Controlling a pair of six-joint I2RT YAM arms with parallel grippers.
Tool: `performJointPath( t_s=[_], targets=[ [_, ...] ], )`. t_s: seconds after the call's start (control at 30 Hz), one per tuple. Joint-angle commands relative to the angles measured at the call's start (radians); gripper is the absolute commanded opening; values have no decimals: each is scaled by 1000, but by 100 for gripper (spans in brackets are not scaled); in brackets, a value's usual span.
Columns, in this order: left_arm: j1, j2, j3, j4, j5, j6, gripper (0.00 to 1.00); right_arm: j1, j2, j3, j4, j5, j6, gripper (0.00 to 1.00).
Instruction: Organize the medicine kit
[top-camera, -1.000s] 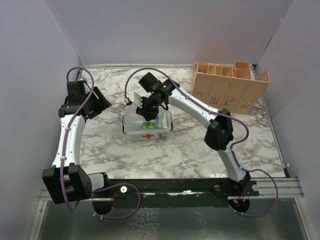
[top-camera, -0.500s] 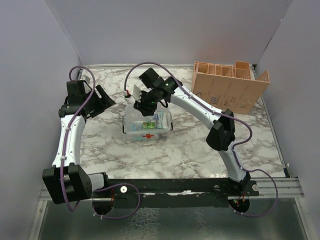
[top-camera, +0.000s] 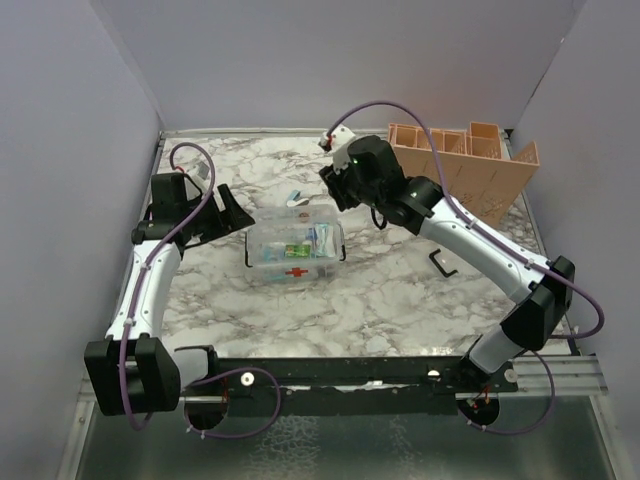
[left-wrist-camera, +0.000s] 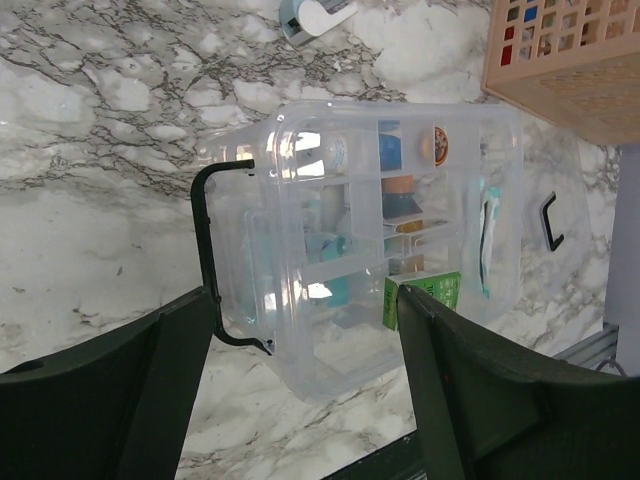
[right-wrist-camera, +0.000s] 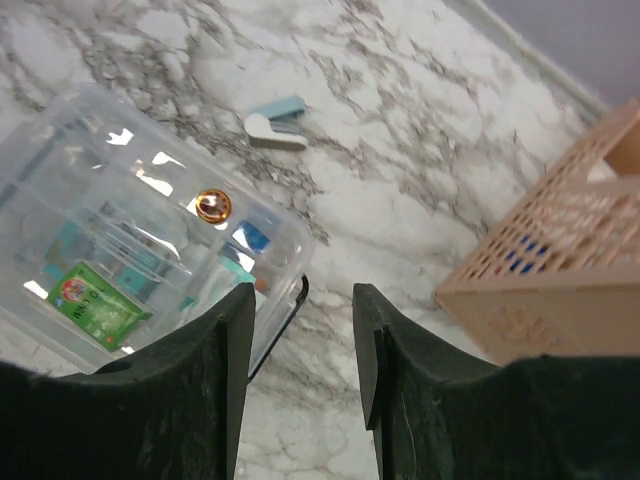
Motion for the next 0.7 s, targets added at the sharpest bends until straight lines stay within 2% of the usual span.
performJointPath(
  t_s=[0.0, 0.2, 0.3, 0.53, 0.67],
  targets=[
    [-14, 5, -10, 45, 56, 30, 75, -37, -60, -150, 10, 153, 301, 44],
    [-19, 60, -2, 44, 62, 15, 68, -127, -96, -272, -71, 70, 554, 44],
    [-21, 91, -7, 45, 68, -5, 63, -213, -123, -332, -94, 66, 639, 44],
    [-25, 114, -11, 45, 61, -9, 57, -378, -202, -504, -140, 214, 755, 47],
    [-27, 112, -2, 48, 52, -6, 57, -503, -235, -610, -138, 206, 798, 49]
  ],
)
